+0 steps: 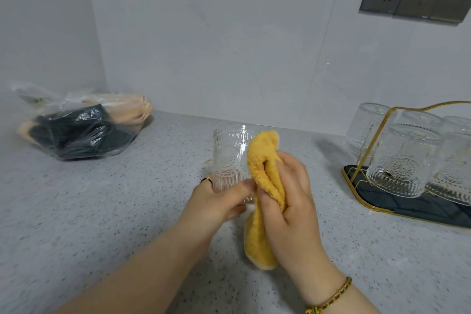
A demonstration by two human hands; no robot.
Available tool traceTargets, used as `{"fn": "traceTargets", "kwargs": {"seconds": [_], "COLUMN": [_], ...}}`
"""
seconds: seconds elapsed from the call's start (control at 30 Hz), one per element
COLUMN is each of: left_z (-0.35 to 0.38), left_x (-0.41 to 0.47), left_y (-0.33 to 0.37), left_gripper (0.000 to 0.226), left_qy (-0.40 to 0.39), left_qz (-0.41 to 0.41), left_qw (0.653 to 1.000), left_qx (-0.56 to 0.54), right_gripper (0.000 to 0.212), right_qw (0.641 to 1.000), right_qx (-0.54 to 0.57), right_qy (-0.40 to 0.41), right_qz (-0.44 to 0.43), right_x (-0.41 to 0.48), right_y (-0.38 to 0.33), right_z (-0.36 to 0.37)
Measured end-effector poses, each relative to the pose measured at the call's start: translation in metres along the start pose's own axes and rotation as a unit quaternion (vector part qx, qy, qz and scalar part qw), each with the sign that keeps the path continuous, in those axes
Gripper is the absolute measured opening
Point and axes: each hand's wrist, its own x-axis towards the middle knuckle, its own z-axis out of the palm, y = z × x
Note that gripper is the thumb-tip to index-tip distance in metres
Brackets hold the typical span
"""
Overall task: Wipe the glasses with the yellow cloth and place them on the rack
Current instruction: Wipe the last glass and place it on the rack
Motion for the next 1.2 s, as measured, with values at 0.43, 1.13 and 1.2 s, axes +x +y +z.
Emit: {"fn": "traceTargets", "kwargs": {"seconds": [0.43,1.13,1.2], "left_z": [-0.015,-0.001,0.002], "left_x": [0.005,-0.007,-0.01], "left_y": [0.01,0.006,0.007], "left_gripper": [0.06,0.067,0.06], "left_qy": [0.015,-0.062,-0.072], "left_qz": [0.012,0.037,0.048], "left_qw": [0.997,0.997,0.996], "left_qx": [-0.076,0.036,0.034], "right_gripper": [0.025,0.025,0.011], "right_qw": [0.998,0.996,0.984], "right_qx": [-0.03,0.041,0.113], "right_qy": [-0.059,0.04,0.06], "right_qz": [0.014,0.063,0.128], "right_x": [-0.005,0.007,0.011], "right_y": [-0.007,-0.01,-0.01], "right_z": [0.003,-0.012,-0.018]}}
